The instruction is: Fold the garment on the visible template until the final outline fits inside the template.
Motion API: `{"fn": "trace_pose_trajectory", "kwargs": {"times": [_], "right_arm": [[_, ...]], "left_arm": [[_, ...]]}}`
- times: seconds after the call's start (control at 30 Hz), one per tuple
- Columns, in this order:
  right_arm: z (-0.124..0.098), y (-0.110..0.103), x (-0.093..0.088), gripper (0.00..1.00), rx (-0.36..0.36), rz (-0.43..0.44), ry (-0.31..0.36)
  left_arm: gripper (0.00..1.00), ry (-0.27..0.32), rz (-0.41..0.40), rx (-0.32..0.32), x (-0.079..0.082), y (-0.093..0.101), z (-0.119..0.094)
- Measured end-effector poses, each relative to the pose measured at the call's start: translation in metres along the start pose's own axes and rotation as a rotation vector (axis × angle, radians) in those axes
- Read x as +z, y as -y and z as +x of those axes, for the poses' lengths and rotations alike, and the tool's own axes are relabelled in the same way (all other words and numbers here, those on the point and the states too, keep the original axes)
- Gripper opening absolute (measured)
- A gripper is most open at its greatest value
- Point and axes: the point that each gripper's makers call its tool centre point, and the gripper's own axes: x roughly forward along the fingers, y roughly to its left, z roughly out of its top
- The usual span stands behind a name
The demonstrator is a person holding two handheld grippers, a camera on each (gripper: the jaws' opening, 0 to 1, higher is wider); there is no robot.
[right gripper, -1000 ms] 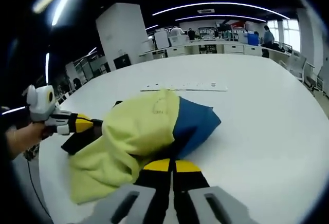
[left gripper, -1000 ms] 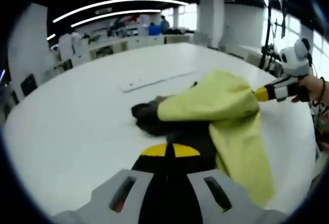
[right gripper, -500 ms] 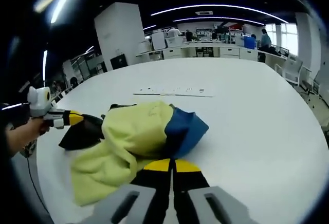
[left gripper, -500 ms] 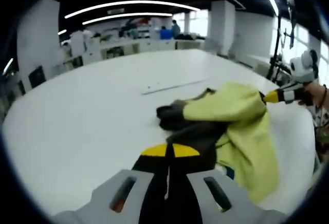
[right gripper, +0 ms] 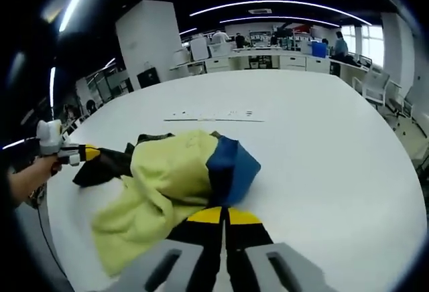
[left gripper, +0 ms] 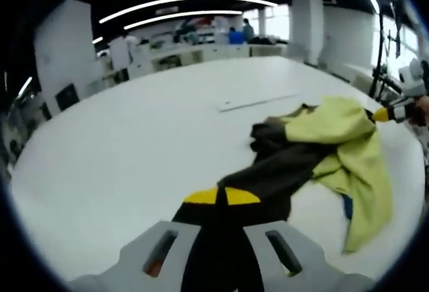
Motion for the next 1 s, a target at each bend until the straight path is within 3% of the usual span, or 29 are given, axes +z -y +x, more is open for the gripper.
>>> {"fn": "trace_pose_trajectory", "kwargs": {"times": [0.53, 1.0], "right_arm": [[-0.01, 0.035, -0.004, 0.0, -0.058, 0.032, -0.028], [-0.012, 0.06, 0.003, 0.0, -0.1, 0.019, -0.037]], "left_arm": [[0.0, -0.049, 0.034, 0.119, -0.005, -0.043, 0.007], [0.0, -0.073, 0.043, 0.164, -0.005, -0.065, 0.006]]}}
